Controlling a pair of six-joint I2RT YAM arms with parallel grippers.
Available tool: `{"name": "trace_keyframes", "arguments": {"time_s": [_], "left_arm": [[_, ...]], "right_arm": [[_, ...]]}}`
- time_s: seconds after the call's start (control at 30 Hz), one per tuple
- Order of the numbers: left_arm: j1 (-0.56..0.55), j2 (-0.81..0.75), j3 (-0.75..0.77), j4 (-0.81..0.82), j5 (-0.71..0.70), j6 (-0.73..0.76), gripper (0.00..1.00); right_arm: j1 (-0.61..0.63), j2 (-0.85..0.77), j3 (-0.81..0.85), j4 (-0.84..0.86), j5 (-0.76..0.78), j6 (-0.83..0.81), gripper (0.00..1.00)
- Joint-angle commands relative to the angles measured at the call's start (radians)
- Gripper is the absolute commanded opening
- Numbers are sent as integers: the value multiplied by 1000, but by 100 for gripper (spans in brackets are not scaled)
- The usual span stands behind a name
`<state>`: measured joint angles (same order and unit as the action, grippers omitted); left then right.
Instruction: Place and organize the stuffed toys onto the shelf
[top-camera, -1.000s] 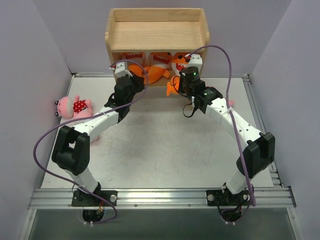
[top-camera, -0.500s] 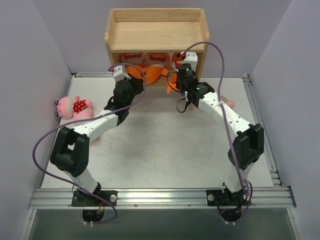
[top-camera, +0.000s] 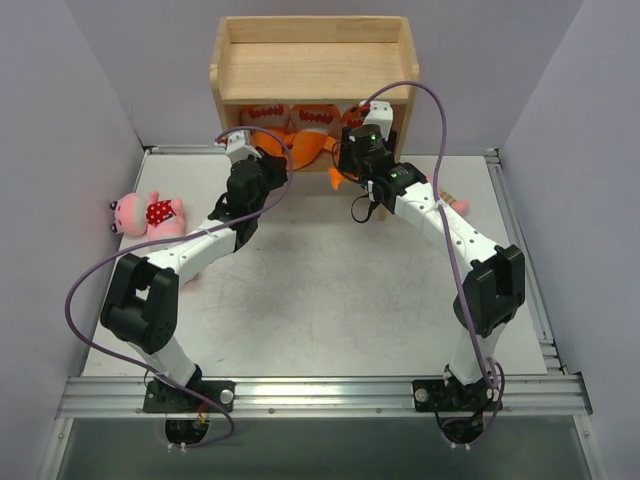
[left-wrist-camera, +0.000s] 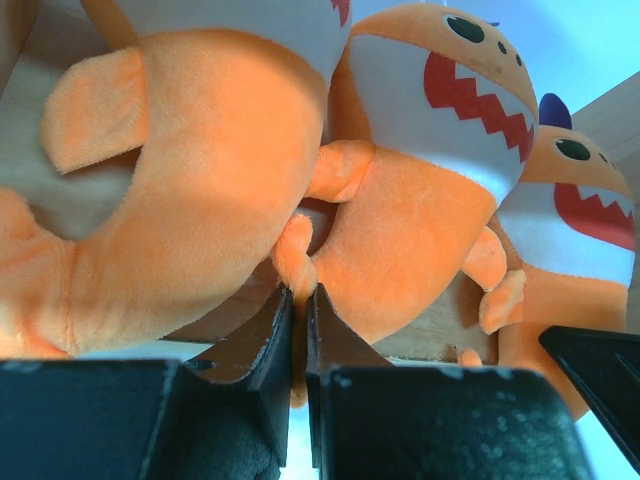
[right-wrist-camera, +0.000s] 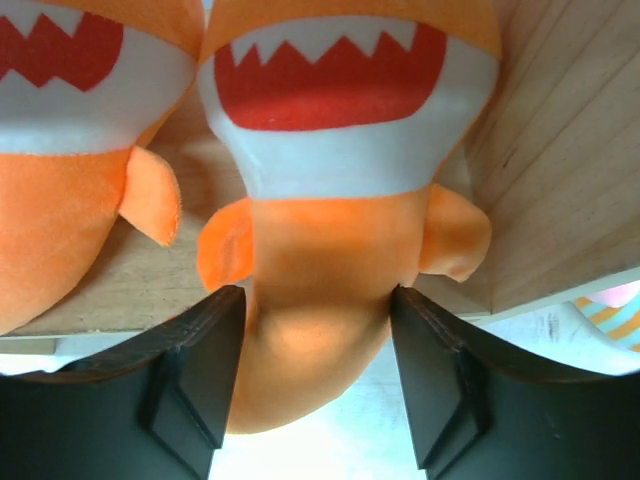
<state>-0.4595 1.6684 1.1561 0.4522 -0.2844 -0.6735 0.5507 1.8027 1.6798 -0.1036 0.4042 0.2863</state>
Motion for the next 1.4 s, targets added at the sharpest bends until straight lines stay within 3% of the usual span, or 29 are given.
{"name": "trace_keyframes", "arguments": {"time_s": [0.0,0.17,0.53,1.03,1.37], "left_arm": [[-1,-35,-4,20,2,3,10],[-1,-33,4,22,2,2,10],[-1,-22,25,19,8,6,10],[-1,-29,24,20,19,3,11],[-1,-35,24,19,25,5,12]], "right_arm": [[-3,-61,28,56,-8,10,61],[-8,-144,-58,96,-27,75,67],[-130,-275,-298,222,-189,338,58],[-121,-350,-495,421,-265,425,57],[-113,-347,-542,519,-323,461,57]]}}
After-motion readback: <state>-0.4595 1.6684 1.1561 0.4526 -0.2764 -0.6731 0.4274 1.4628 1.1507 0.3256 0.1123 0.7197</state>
